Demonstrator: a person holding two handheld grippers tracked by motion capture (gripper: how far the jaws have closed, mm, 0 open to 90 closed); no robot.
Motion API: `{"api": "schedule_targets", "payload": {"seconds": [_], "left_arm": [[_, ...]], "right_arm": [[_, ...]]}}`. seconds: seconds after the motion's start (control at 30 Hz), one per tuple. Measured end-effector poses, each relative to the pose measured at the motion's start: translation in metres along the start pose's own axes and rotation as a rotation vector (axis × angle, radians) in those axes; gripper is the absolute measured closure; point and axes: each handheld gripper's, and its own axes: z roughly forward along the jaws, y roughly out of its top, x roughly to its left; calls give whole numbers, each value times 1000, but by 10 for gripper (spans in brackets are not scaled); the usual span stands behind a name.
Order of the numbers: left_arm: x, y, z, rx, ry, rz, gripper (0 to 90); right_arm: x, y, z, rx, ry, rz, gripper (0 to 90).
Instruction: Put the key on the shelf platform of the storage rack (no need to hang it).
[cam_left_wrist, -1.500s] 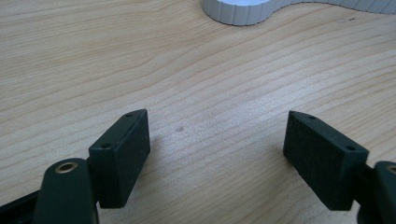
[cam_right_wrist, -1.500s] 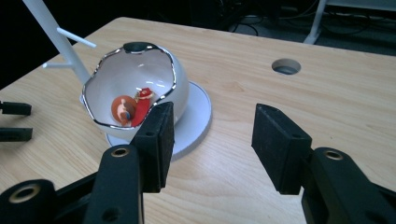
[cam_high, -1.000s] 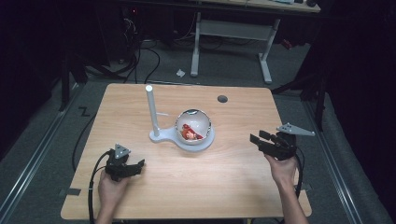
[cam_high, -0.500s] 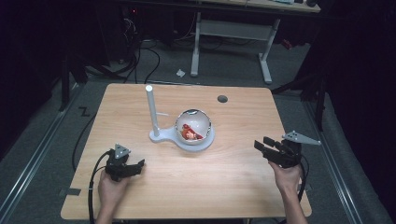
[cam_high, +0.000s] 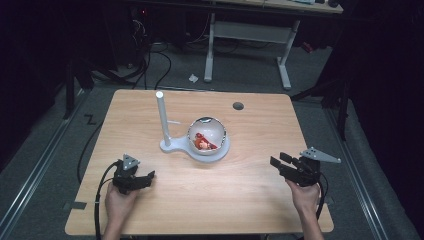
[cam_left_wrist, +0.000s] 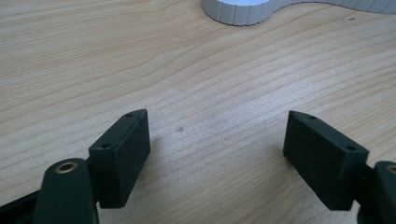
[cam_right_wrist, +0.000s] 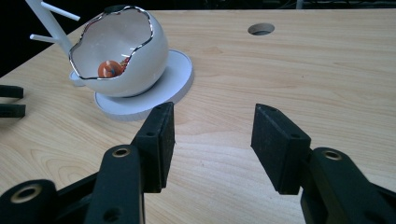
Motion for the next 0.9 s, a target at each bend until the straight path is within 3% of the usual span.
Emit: {"api": "schedule_targets", "payload": {"seconds": [0.9], "left_arm": [[0, 0, 0, 0, 0, 0, 231]], "right_arm": [[9, -22, 18, 23, 14, 9, 503]]}}
